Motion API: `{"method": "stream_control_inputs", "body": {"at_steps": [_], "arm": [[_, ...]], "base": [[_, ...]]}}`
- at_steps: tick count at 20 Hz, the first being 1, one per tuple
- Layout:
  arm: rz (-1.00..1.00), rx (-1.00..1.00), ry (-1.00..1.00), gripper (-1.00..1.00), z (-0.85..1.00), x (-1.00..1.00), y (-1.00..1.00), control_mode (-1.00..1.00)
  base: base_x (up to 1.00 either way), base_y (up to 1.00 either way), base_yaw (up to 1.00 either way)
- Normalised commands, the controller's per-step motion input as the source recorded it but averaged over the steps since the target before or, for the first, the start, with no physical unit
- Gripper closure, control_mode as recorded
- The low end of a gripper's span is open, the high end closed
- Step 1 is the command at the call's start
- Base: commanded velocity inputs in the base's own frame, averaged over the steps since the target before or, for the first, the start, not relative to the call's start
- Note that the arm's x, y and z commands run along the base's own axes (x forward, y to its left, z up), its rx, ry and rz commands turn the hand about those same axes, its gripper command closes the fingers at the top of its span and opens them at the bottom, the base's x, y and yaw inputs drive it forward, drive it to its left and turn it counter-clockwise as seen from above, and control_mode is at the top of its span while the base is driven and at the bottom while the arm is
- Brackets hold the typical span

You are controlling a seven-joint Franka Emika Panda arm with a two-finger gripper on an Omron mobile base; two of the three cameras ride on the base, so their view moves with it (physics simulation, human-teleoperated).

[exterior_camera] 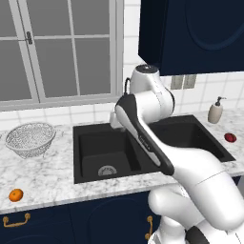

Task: Put the colander in the sink, put the tangerine, tangerine, mango in the colander, and turn on the sink faucet and pour water over the colander.

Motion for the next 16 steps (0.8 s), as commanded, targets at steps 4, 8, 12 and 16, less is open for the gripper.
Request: {"method": "stream_control_inputs", "body": {"at_steps": [4, 8, 12, 16], "arm": [[-0.03, 0.00, 0.01, -1.00, -0.23, 0.09, 1.00, -1.00], [-0.04, 0.00, 0.01, -1.00, -0.28, 0.19, 0.98, -1.00], [-0.04, 0.00, 0.00, -1.00, -0.16, 0.22, 0.81, -1.00], [-0.07, 0.01, 0.00, -1.00, -0.11, 0.36, 0.69, -1.00]], "base": [[0.00, 0.00, 0.00], [0.00, 0.00, 0.00], [0.00, 0.00, 0.00], [0.00, 0.00, 0.00]]}}
